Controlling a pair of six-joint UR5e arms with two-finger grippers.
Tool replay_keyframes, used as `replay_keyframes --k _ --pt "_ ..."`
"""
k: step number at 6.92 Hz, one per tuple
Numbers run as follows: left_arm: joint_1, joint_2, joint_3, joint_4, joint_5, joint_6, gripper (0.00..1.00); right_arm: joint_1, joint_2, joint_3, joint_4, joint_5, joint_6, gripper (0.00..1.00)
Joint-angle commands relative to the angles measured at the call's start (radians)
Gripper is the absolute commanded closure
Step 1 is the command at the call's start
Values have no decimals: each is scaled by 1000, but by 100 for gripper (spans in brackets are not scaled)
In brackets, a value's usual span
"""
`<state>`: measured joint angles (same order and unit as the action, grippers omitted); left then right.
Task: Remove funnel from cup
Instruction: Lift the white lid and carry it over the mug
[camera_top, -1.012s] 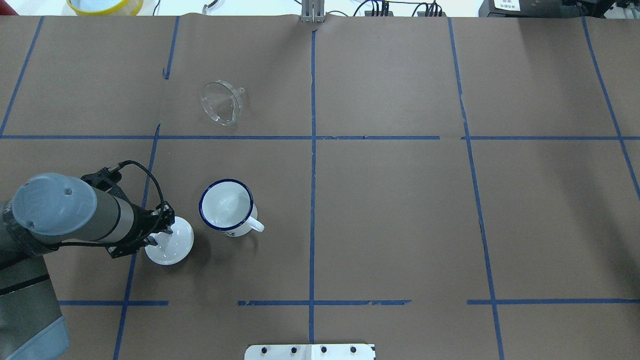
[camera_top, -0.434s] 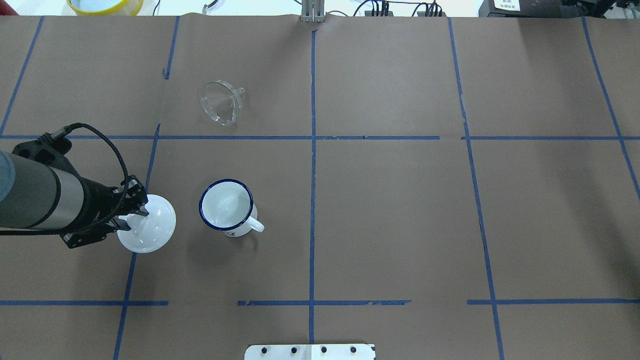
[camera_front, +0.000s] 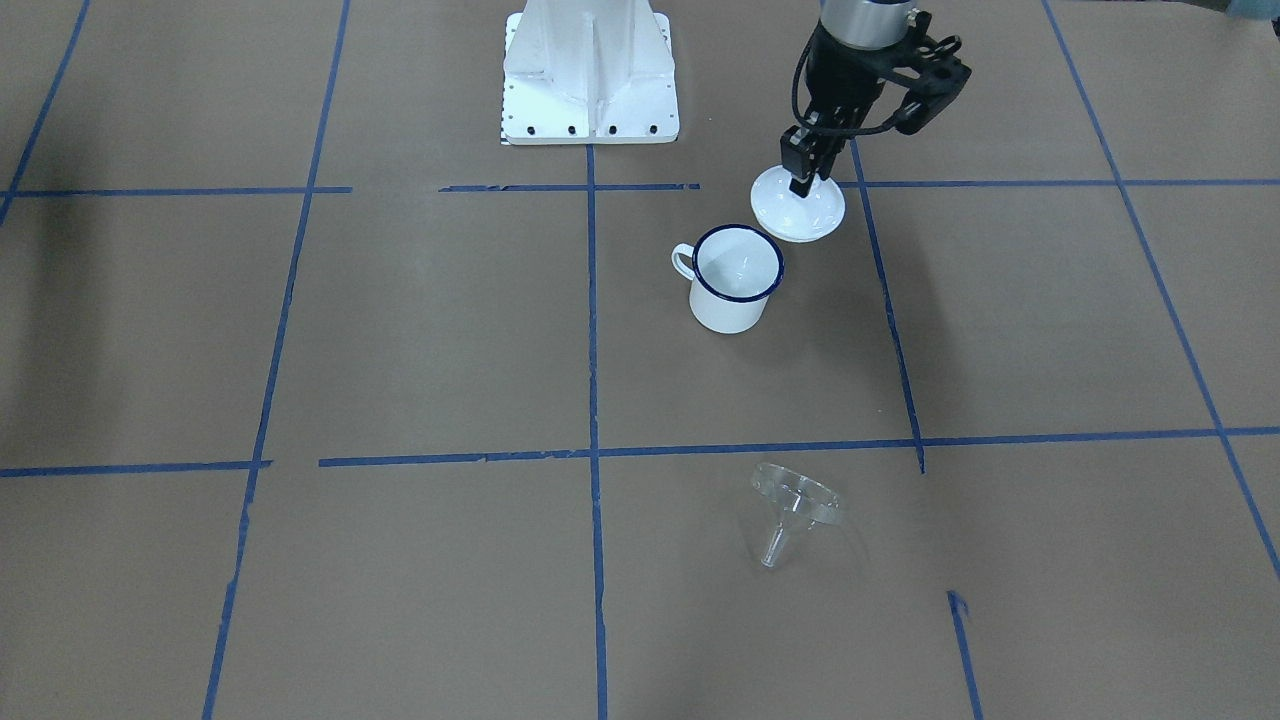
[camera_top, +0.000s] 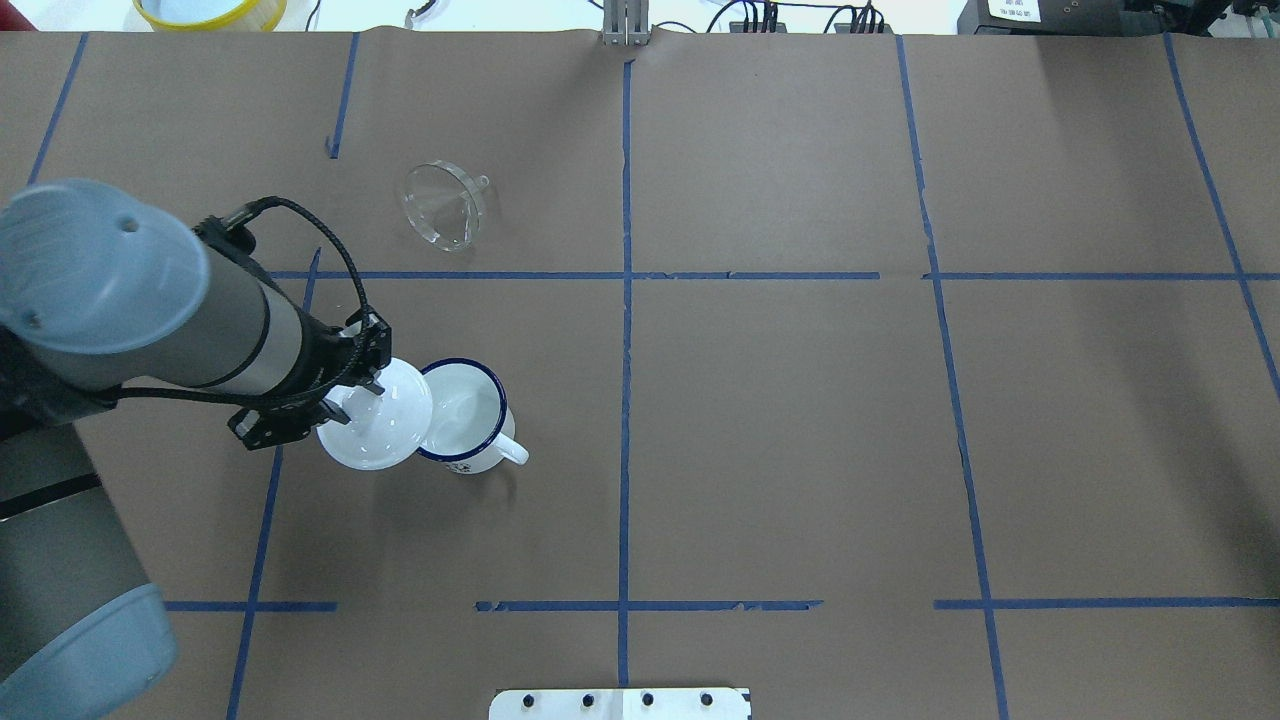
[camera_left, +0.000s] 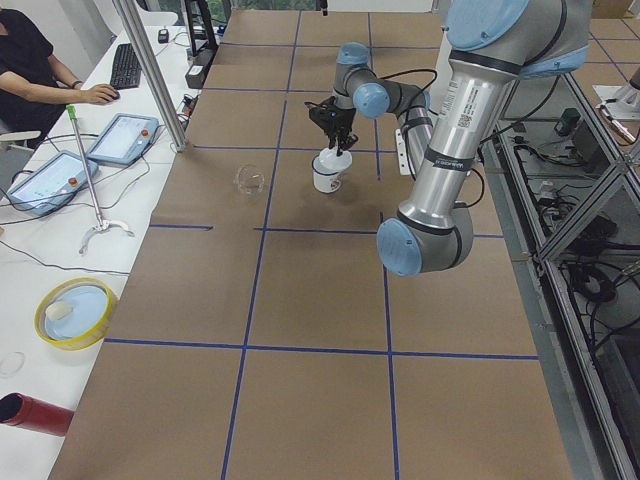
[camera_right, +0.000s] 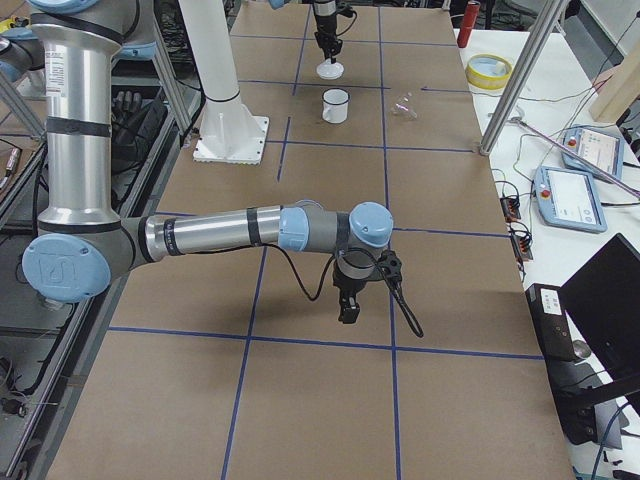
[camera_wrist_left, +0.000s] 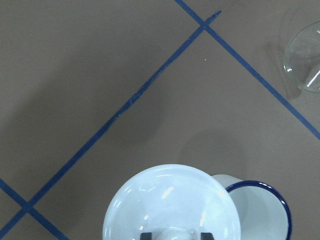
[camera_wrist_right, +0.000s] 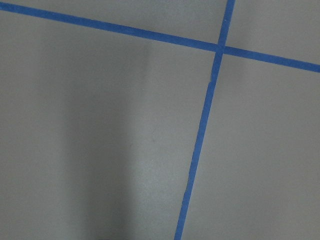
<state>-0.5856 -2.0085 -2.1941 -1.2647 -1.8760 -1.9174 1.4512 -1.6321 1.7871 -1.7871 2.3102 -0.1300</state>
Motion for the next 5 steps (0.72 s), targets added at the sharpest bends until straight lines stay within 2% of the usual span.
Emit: replay_keyframes --k 1,5 --pt "6 -65 115 16 -28 4 100 0 0 0 0 0 1 0" --pt "6 -134 209 -4 -31 3 100 0 0 0 0 0 1 0"
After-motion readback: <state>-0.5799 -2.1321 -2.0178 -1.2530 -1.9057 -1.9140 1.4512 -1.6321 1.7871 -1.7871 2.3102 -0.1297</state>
